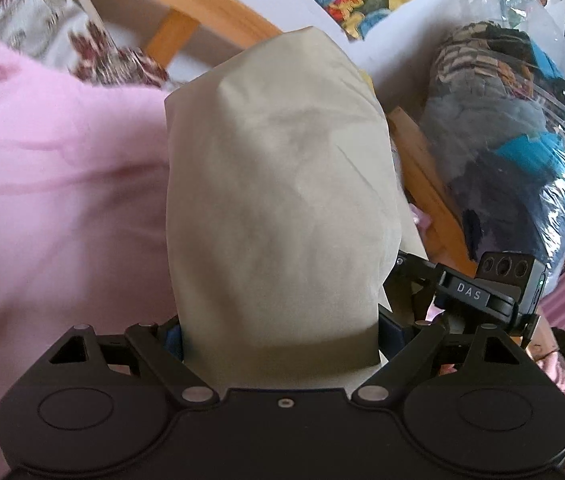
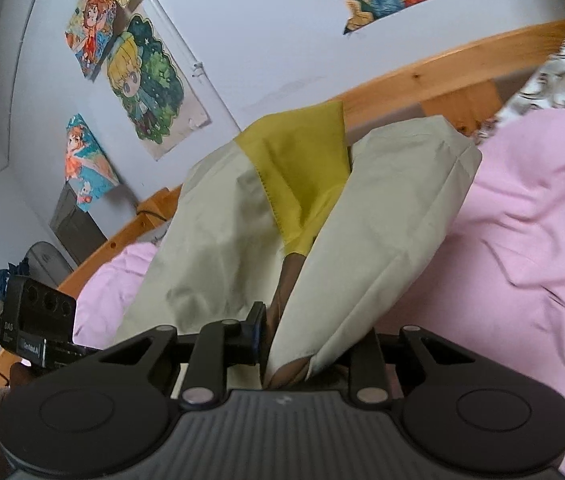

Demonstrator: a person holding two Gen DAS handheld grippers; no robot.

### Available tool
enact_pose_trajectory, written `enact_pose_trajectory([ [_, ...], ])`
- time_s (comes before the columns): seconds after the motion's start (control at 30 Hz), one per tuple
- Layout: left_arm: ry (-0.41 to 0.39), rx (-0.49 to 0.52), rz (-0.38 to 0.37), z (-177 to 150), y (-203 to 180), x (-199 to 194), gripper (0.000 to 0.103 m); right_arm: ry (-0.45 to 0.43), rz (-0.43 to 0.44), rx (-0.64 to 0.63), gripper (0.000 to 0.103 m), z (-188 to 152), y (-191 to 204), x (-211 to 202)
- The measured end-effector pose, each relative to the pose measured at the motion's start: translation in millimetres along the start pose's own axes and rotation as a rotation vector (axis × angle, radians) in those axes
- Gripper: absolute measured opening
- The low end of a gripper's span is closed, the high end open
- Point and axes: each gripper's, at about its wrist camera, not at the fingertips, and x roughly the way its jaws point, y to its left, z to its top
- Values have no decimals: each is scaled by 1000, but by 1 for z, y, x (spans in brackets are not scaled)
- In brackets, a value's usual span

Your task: Fold large clothes

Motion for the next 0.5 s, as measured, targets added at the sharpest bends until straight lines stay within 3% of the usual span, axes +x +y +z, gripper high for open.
enact_pose_trajectory([
  [0.17,18,-42,15,20,34,-1,88,1,-2,2,28,9,6,38],
  [0.33,32,-77,47,17,62,14,88,44,-96,1,29,2,-5,71],
  [0.5,18,-30,57,10,63,19,93,43,-186,-30,56,-14,-13,75],
])
